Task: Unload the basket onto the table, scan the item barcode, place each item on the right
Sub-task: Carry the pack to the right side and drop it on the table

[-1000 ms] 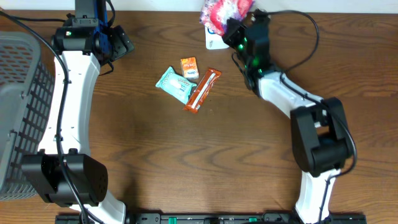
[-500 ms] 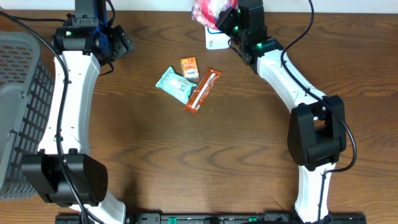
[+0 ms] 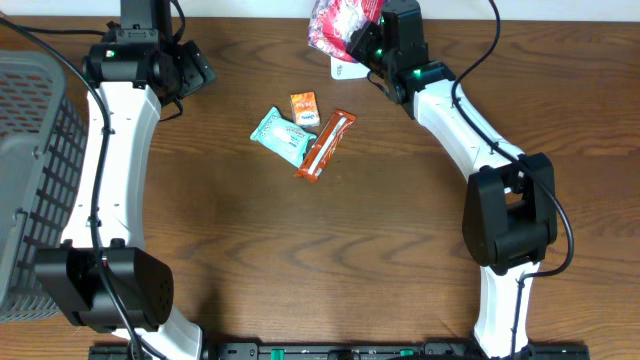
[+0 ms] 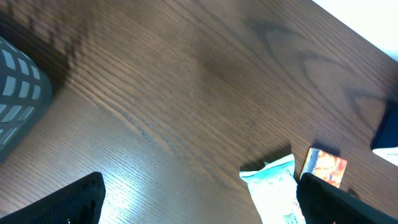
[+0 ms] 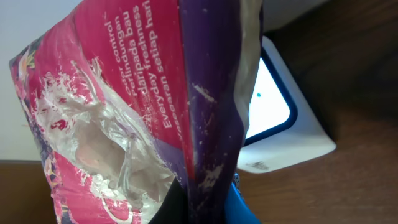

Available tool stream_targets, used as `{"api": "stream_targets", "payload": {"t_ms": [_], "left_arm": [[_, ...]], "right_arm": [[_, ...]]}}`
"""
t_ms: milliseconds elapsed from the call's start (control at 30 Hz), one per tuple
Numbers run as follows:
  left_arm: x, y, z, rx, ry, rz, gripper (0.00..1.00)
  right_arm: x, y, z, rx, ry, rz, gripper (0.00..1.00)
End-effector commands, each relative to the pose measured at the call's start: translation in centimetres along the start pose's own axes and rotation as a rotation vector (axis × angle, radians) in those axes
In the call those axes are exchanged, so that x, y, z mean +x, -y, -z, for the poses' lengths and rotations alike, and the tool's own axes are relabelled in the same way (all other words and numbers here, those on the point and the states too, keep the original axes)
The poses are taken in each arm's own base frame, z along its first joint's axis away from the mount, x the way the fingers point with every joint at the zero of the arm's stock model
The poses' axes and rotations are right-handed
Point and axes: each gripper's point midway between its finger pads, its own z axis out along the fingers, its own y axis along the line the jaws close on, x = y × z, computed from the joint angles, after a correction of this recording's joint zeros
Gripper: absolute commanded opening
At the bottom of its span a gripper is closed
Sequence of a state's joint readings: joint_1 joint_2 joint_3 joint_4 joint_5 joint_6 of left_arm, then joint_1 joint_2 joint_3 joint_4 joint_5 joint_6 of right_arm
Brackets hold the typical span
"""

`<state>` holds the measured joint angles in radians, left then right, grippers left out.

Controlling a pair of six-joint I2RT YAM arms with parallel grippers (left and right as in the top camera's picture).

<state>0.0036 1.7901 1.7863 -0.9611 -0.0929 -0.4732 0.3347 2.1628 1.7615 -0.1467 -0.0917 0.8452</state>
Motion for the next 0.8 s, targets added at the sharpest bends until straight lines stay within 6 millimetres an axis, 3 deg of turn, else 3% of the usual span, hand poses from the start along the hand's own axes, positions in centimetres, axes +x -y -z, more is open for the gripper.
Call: {"api": "stream_targets", "payload": {"t_ms": [0, 200, 500, 633, 767], "left_arm": [[-0.1, -0.3, -0.2, -0.017, 0.005, -0.005, 0.98], [-0.1, -0.3, -0.2, -0.017, 0.005, -0.005, 0.98], [-0.1, -0.3, -0.2, -0.017, 0.004, -0.005, 0.98], [-0.1, -0.3, -0.2, -0.017, 0.004, -0.005, 0.98], [-0.1, -0.3, -0.2, -0.017, 0.005, -0.005, 0.98]], "right_arm": [[-4.1, 1.1, 1.7, 0.070, 0.114, 0.080, 0.01], [-10.2, 9.7, 5.0, 0.332, 0.232, 0.031, 0.01], [-17.3, 23.0, 11.0, 0.509, 0.276, -0.143, 0.01], [-18.6, 28.6, 14.1, 0.605, 0.286, -0.223, 0.01], [-18.6, 33.6, 16.2, 0.689, 0.265, -0.272, 0.09]]}}
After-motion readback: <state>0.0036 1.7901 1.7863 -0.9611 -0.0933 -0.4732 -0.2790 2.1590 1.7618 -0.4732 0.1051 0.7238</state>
